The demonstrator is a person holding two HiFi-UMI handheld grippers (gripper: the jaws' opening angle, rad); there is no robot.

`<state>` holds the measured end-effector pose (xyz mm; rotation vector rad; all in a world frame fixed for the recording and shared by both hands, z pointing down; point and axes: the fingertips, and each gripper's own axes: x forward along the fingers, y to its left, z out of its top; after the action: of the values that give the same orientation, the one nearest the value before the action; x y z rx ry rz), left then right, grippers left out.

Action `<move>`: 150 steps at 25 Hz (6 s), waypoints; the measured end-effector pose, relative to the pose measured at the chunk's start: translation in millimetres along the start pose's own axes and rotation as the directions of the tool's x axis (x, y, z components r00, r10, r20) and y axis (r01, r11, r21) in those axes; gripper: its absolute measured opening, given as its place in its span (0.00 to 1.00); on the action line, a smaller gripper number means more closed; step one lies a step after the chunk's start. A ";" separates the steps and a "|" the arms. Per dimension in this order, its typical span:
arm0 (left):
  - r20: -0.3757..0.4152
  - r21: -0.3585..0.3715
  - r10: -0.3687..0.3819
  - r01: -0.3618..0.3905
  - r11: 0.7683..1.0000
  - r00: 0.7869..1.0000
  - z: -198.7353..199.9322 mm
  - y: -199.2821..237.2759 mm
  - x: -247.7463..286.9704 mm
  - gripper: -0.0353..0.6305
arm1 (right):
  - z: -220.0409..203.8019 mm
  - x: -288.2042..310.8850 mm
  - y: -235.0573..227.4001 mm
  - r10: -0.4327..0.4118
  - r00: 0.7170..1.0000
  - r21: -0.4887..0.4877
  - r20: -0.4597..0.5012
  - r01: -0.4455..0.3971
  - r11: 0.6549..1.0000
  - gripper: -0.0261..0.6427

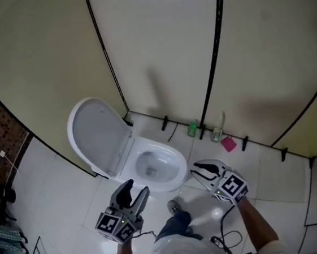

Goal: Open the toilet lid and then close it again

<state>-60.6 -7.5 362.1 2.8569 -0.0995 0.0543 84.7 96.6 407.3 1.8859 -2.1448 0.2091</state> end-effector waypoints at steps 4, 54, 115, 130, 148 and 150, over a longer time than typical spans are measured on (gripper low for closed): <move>0.018 -0.002 0.071 -0.071 0.997 0.997 0.6 35.2 40.4 0.44 | 15.5 39.3 -54.6 0.097 0.995 -0.023 -0.011 -0.097 0.995 0.18; 0.114 -0.213 0.800 -0.772 0.599 0.589 16.8 106.6 117.5 0.44 | 121.2 451.3 -118.5 0.813 0.309 -0.500 -0.494 -0.866 0.025 0.34; 0.152 -0.123 0.844 -0.837 0.532 0.514 -27.7 -83.7 295.9 0.44 | 6.9 66.1 -265.3 0.882 0.470 -0.107 -0.040 -0.880 0.464 0.54; 0.159 -0.150 0.892 -0.883 0.445 0.423 -28.1 -80.3 266.3 0.44 | 0.9 74.4 -262.1 0.874 0.475 -0.182 -0.105 -0.873 0.453 0.54; 0.084 -0.007 0.934 -0.937 0.348 0.346 -48.8 -23.0 219.9 0.44 | -94.2 228.7 -244.3 0.880 0.362 0.450 -0.308 -0.759 0.470 0.54; 0.090 -0.010 0.943 -0.947 0.321 0.319 -50.9 -3.6 229.9 0.44 | -115.3 257.5 -246.7 0.888 0.317 0.497 -0.334 -0.741 0.451 0.54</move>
<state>167.4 -4.2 420.8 2.3540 -1.8214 0.1762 312.6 -148.5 576.1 0.3970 -2.4434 1.1445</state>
